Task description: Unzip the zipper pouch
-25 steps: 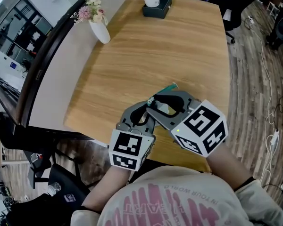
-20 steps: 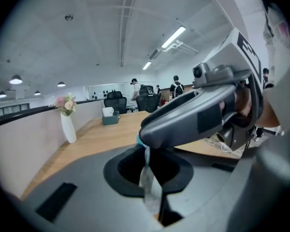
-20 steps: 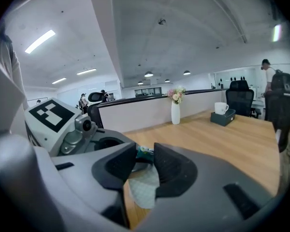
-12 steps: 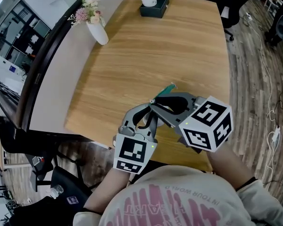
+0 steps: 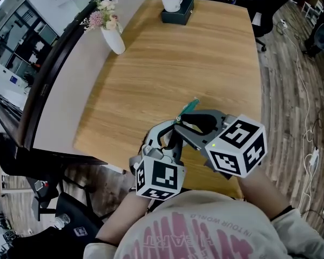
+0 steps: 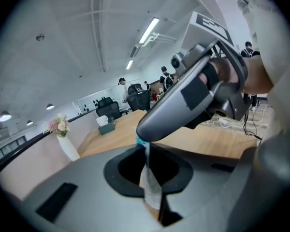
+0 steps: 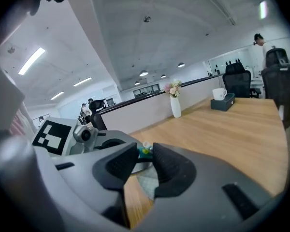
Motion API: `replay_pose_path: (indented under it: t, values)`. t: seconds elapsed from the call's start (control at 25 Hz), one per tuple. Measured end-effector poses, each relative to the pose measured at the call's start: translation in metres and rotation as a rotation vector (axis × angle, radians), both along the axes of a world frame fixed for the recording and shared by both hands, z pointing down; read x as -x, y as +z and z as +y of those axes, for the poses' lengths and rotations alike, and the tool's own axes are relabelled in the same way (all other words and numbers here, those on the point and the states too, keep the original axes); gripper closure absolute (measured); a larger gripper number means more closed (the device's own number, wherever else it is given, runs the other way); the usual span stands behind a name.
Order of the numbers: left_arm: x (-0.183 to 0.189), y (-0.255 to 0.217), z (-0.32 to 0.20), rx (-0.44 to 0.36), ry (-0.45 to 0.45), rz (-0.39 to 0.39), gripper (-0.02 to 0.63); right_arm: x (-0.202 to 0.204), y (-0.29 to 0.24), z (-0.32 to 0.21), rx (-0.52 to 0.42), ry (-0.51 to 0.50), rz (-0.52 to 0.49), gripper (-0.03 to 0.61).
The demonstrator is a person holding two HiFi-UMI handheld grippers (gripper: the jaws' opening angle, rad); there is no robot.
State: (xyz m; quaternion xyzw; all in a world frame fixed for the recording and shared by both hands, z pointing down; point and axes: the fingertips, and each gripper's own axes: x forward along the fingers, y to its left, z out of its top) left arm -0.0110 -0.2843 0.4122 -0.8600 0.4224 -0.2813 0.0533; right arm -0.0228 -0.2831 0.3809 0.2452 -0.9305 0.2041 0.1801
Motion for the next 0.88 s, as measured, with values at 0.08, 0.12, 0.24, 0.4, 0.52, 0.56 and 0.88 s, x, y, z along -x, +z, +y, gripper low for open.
replay_pose_path:
  t: [0.08, 0.12, 0.24, 0.4, 0.52, 0.56, 0.88]
  values:
    - [-0.001, 0.001, 0.000, -0.018, 0.011, -0.061, 0.598, -0.001, 0.002, -0.002, 0.026, 0.023, 0.001, 0.474]
    - [-0.002, 0.002, 0.000, -0.027, 0.018, -0.096, 0.600, -0.002, 0.004, -0.003, 0.047, 0.038, -0.007, 0.476]
    - [-0.003, 0.007, 0.002, -0.057, 0.038, -0.190, 0.600, -0.005, 0.010, -0.005, 0.126, 0.075, -0.063, 0.491]
    - [-0.005, 0.009, 0.004, -0.081, 0.064, -0.232, 0.600, -0.011, 0.012, -0.004, 0.229, 0.091, -0.167, 0.502]
    - [-0.005, 0.007, 0.005, -0.115, 0.098, -0.272, 0.600, -0.013, 0.010, -0.006, 0.322, 0.097, -0.264, 0.511]
    - [-0.005, 0.006, 0.006, -0.130, 0.113, -0.293, 0.600, -0.015, 0.011, -0.006, 0.352, 0.104, -0.292, 0.517]
    - [-0.002, 0.003, 0.011, -0.135, 0.178, -0.255, 0.600, -0.018, 0.012, -0.006, 0.462, 0.094, -0.425, 0.578]
